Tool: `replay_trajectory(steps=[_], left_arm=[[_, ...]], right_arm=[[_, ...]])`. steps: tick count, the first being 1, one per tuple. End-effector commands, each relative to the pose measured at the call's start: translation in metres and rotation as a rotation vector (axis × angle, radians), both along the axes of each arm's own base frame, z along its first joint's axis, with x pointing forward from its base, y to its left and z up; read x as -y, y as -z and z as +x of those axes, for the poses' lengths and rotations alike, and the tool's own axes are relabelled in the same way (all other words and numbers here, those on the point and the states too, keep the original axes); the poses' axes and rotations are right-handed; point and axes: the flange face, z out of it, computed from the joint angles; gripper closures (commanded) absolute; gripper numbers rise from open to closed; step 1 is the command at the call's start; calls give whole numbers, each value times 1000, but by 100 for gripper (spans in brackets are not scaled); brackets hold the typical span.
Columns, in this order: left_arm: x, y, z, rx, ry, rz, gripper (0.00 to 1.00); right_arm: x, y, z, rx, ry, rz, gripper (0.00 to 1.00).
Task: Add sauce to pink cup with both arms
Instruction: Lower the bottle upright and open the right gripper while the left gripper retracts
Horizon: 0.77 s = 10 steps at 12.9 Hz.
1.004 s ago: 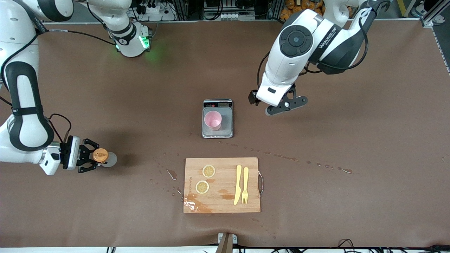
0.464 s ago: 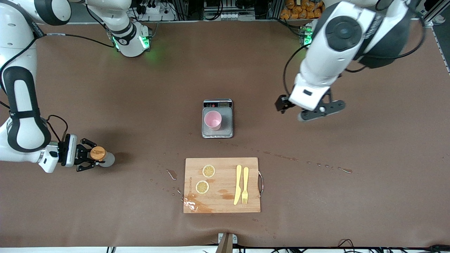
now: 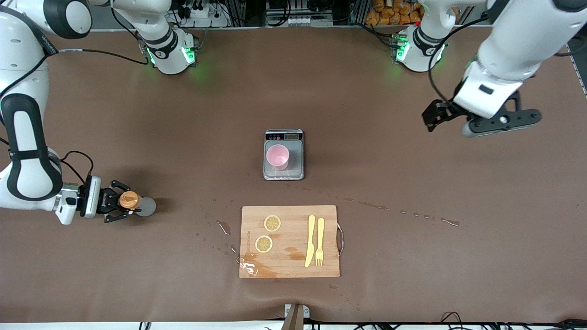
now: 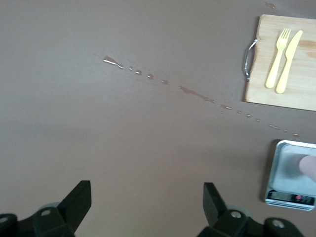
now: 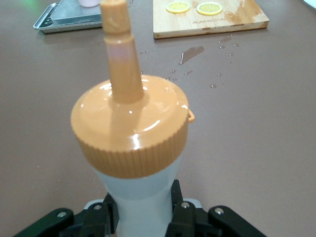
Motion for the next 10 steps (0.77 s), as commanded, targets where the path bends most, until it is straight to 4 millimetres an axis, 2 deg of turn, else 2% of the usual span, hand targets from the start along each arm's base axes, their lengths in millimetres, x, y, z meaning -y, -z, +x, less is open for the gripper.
replay_trajectory(steps=[1,3,4,5,7,10], left_arm=[[-45,-9,-2,-12,84,15,0],[-80,-14,0,-30,115,1,0],[-99,-15,1,-43,134,2,0],[-116,-15,1,-55,155,3,0],[-145,-19,-2,-63,164,-25,0],[-165,-20,-6,-81,147,-26,0]], right_arm=[[13,-3,-3,15,24,49,100],[18,6,-7,1,48,75,100],[18,5,-6,1,53,78,30],[19,4,-6,2,57,79,0],[23,-4,-1,17,63,73,0],[42,-8,-2,27,78,45,0]])
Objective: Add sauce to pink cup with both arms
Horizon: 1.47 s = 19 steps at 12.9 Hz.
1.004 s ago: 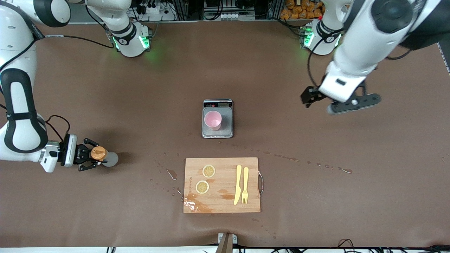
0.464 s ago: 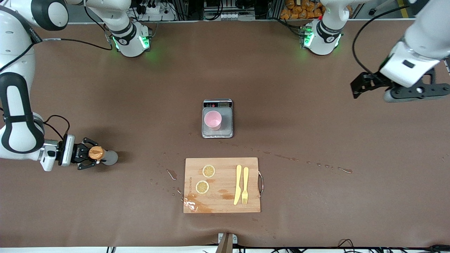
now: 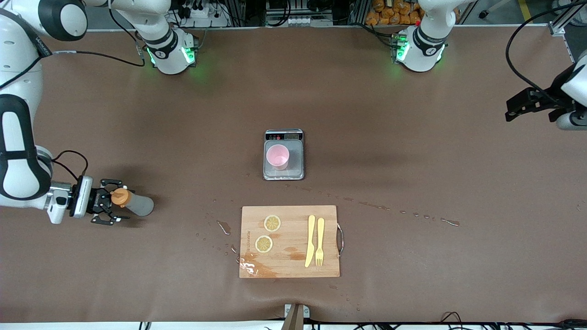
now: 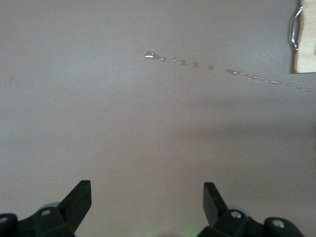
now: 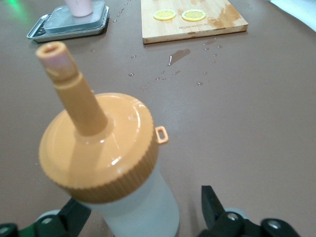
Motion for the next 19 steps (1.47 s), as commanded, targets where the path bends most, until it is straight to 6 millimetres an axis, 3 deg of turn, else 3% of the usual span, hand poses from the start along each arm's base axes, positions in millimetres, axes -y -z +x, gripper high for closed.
replay_trajectory(steps=[1,4,6,8,13,16,17,19], left_arm=[[-5,-6,-11,-7,28,-15,0],[-10,-7,-10,-5,25,-15,0],[-3,-12,-9,5,37,-15,0],[0,-18,-13,14,44,-8,0],[5,-37,-29,29,43,7,0],[3,-40,-22,52,47,-2,0],[19,-38,-20,49,78,5,0],[13,-39,-22,47,74,-3,0]], right_arm=[[26,-6,-3,13,27,-8,0],[49,-11,-11,-4,7,-87,0],[58,-32,-12,-54,21,-176,0],[53,-69,-5,-106,58,-267,0],[-1,-156,9,-212,186,-457,0],[-13,-219,-9,-370,346,-622,0],[-23,-243,-16,-400,398,-661,0],[-28,-283,-33,-472,534,-716,0]])
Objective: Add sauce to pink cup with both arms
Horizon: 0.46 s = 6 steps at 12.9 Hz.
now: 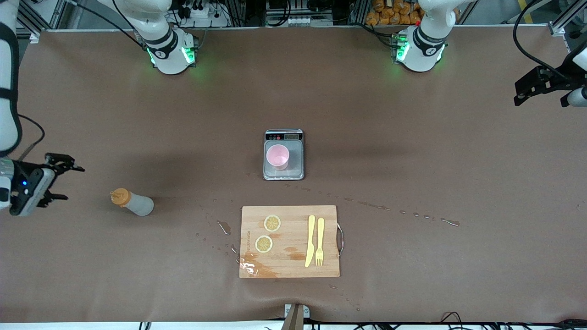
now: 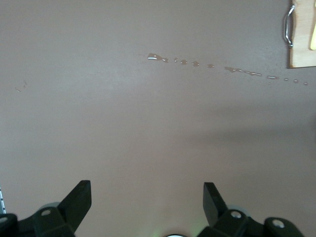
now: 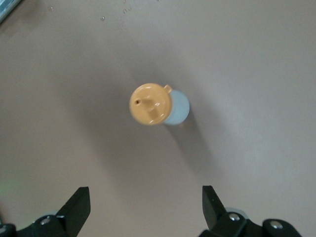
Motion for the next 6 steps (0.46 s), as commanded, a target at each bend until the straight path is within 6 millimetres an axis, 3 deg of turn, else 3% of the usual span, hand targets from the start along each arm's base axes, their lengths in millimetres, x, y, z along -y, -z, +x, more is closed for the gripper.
replay_trajectory(steps=[1,4,6], left_arm=[[4,-6,1,7,30,-19,0],[6,-2,3,-4,38,-15,0],[13,-5,-6,-11,32,-14,0]], right_arm=[[-5,-55,-29,-36,186,-103,0],[-11,-108,-50,-17,414,-173,0],[-33,-136,-58,14,502,-227,0]])
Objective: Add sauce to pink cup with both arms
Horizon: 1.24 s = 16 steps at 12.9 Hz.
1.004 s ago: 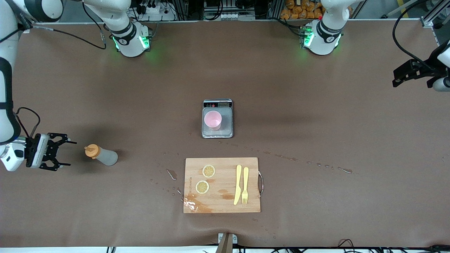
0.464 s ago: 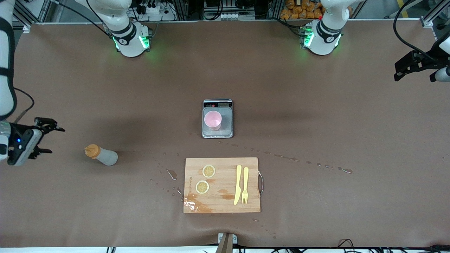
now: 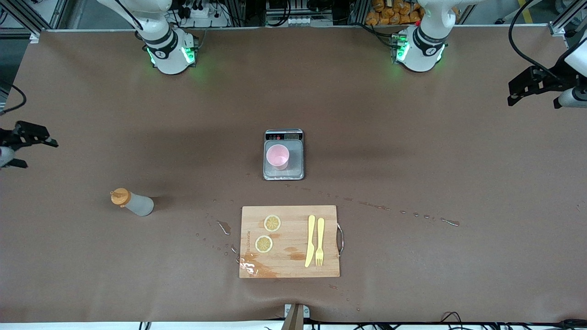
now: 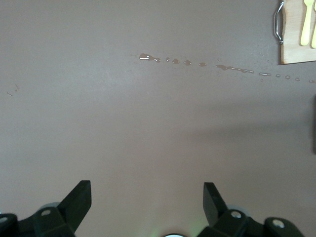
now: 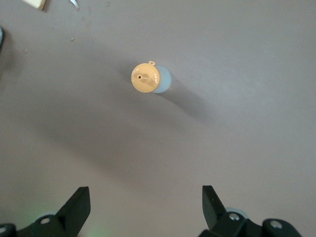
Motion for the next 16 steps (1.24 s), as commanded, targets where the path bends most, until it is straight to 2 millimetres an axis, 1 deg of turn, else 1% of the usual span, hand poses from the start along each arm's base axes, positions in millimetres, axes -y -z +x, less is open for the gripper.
replay_trajectory(steps=[1,3,4,6,7,8,9,10,12,13,15,16], left_arm=[[7,-8,-7,-4,12,-11,0],[8,-8,-7,-3,15,-22,0],[8,-7,-6,-4,14,-25,0],[10,-6,-4,1,14,-34,0],[11,-5,-3,1,18,-36,0],[11,-3,-1,1,18,-38,0],[11,-2,0,2,18,-39,0],[11,3,4,-7,18,-40,0],[7,0,5,0,15,-36,0],[4,7,11,-13,19,-43,0],[7,-6,16,16,18,-44,0],[7,-7,18,20,20,-42,0]], right_arm=[[-24,-31,-20,12,167,-72,0],[-42,-53,-34,0,328,-87,0],[-51,-59,-38,-4,381,-93,0],[-58,-70,-47,-11,445,-100,0],[-57,-74,-51,-16,457,-101,0],[-55,-82,-57,-3,473,-99,0],[-52,-85,-59,-1,489,-99,0],[-50,-87,-61,0,493,-98,0],[-43,-87,-62,0,507,-98,0],[-42,-88,-62,1,510,-98,0],[-44,-93,-64,12,535,-98,0],[-45,-94,-64,13,543,-99,0]])
